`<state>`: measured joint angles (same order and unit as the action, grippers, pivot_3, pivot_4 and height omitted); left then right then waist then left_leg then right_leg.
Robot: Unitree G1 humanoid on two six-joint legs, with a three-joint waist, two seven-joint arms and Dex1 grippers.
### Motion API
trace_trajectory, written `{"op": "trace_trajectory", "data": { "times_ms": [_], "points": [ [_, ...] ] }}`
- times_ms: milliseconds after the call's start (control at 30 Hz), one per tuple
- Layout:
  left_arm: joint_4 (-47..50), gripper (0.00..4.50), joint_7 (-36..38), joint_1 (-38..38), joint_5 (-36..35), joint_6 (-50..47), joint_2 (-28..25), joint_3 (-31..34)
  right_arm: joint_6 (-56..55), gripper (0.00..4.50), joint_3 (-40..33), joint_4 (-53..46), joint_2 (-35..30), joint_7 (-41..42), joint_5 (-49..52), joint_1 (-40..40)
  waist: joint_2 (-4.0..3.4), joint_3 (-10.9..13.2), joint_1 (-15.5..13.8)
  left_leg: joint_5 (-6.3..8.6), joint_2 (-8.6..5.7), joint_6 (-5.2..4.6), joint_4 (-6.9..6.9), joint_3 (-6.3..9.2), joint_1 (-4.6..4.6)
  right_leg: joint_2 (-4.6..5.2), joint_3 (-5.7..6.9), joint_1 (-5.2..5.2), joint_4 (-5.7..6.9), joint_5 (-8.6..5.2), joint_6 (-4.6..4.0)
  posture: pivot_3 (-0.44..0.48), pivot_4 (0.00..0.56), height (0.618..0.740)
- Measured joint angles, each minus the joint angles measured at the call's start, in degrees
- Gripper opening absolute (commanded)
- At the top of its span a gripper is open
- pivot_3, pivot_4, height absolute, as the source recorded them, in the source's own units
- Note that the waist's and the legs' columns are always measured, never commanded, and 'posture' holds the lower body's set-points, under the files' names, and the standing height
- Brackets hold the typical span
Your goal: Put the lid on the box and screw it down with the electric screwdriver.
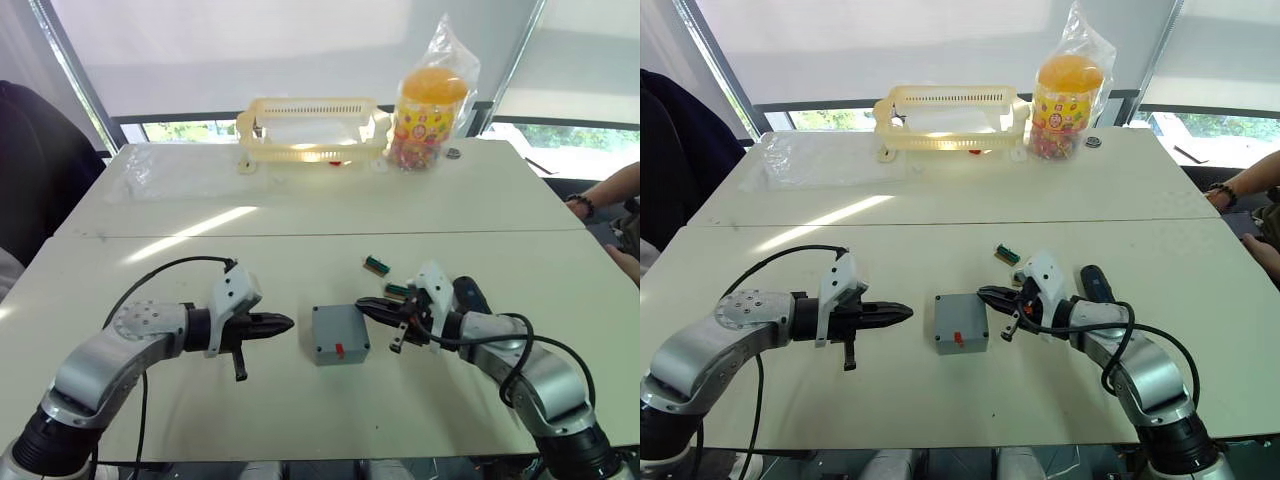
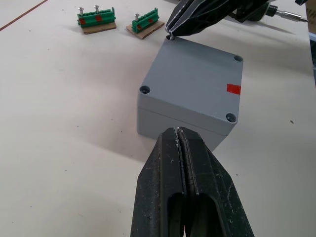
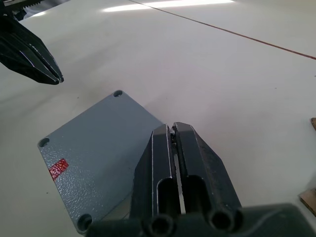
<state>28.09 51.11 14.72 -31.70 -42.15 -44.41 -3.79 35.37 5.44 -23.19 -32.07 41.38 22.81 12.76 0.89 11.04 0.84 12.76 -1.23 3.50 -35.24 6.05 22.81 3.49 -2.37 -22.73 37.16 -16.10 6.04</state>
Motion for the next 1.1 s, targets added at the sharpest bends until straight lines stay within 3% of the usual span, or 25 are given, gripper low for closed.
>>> {"op": "trace_trajectory", "data": {
  "times_ms": [200,467,633,767,800,833,967,1067,1100],
  "points": [
    [0.02,0.00,0.00,-0.01,-0.01,0.00,-0.02,0.01,-1.26,0.04,0.57,0.46,0.00,0.10,-0.92,0.51,0.00,0.00,0.00,0.00,0.00,0.00,0.00,0.00,0.00,0.00,0.00,0.00,0.00,0.00,0.00,0.000,0.150,0.740],
    [0.33,0.00,0.06,-0.31,-1.28,-0.63,-0.32,0.28,-2.08,3.92,0.14,0.46,-0.37,0.52,-1.49,0.58,0.00,0.00,-0.01,0.00,0.00,0.00,0.00,0.00,0.00,0.00,0.00,0.00,0.00,0.00,0.00,0.000,0.150,0.740],
    [1.19,0.00,0.21,0.05,-3.34,-2.40,-0.98,1.42,-0.17,3.92,-2.35,-0.99,-2.16,1.18,0.62,0.55,0.00,0.00,-0.02,0.00,0.00,0.00,0.00,0.00,0.00,0.00,0.00,0.01,0.01,0.01,0.01,0.000,0.150,0.740],
    [1.15,0.00,0.93,2.24,-5.41,-3.35,-1.21,3.05,5.73,3.92,-8.84,-3.10,-2.42,-0.25,7.34,2.10,0.00,0.00,-0.04,0.00,0.00,0.00,-0.04,0.00,0.00,0.00,0.00,0.02,0.02,0.01,0.00,0.000,0.150,0.740],
    [1.11,0.00,1.05,3.50,-6.43,-3.92,-1.18,3.29,8.51,4.19,-11.42,-3.06,-3.29,-0.83,9.75,3.52,-0.02,0.01,-0.05,0.00,0.00,0.00,-0.07,0.00,0.02,0.01,0.00,0.02,0.03,0.01,0.01,0.000,0.150,0.740],
    [1.11,0.00,1.20,4.85,-7.49,-4.34,-1.15,3.74,11.20,4.48,-14.21,-2.99,-4.96,-1.29,12.01,5.40,-0.02,0.02,-0.13,0.00,-0.02,0.00,-0.09,0.00,0.05,0.02,0.00,0.00,0.03,0.01,0.01,0.000,0.150,0.740],
    [1.20,0.00,2.96,8.55,-9.28,-4.95,-2.20,4.66,19.40,4.49,-21.67,-1.12,-15.76,-0.52,16.91,10.67,-0.05,0.03,-0.16,0.00,-0.06,-0.01,-0.04,0.00,0.08,0.03,0.02,-0.01,-0.03,0.01,0.01,0.000,0.150,0.740],
    [1.77,0.80,5.91,9.85,-10.22,-4.94,-3.98,4.40,26.96,4.50,-22.77,4.33,-26.39,0.87,17.41,14.11,-0.08,0.05,-0.06,0.01,-0.05,-0.02,-0.04,-0.08,0.10,0.05,0.00,-0.05,-0.04,-0.05,-0.10,0.000,0.150,0.740],
    [2.87,1.27,6.78,10.05,-11.00,-4.94,-3.98,4.01,31.19,4.50,-22.08,6.93,-30.80,1.52,17.90,16.05,-0.12,0.06,0.03,0.01,-0.02,-0.03,-0.04,-0.15,0.09,0.07,-0.04,-0.08,-0.03,-0.10,-0.19,0.000,0.150,0.740]
  ]
}}
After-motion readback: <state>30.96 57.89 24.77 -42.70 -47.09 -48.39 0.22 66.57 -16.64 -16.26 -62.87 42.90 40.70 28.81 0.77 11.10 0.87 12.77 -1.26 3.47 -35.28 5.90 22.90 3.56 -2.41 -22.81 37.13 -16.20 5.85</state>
